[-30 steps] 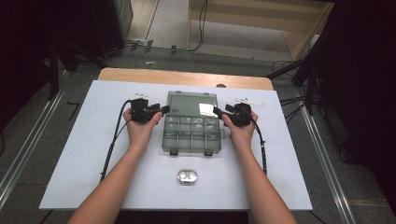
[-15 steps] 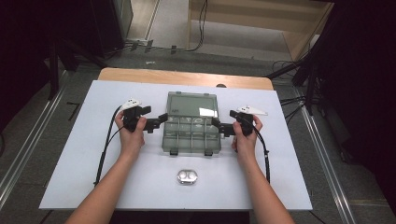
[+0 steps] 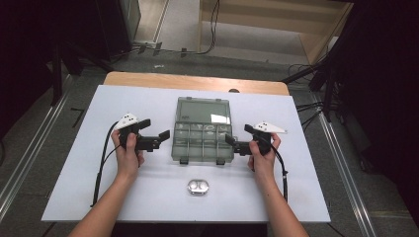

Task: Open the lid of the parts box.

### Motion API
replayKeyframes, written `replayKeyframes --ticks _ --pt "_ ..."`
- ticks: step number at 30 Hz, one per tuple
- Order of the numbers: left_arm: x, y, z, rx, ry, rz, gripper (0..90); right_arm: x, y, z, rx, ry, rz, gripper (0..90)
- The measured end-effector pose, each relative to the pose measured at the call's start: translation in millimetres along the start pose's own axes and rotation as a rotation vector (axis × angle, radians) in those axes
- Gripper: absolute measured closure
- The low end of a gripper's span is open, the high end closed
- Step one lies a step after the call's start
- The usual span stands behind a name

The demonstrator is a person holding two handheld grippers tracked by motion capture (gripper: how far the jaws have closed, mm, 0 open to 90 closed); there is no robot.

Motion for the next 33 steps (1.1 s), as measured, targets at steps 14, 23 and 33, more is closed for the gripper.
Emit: replayKeyframes --ticks 14,23,33 --pt "-43.8 -3.8 -17.4 0.047 -0.015 0.001 0.0 -15.2 14.5 -7.2 -0.062 0.02 0.025 0.0" --pt "-69.0 0.0 -25.1 0.033 -0.045 0.009 0.0 -19.7 22.3 -9.0 -0.074 0.045 0.078 0.0" --pt "-93.6 -0.4 -24.6 0.053 -0.087 0.023 0.0 -31.0 28.2 -7.3 -0.11 0.049 0.097 0.0"
Point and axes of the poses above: each handheld gripper's, and its own axes: x roughly forward along the jaws, z roughly out of its top, y roughly to its left, the point moved 2 cm from there along x, roughly forward along the jaws, and after that the axes turned 6 degrees about -y, right-handed, at the moved point
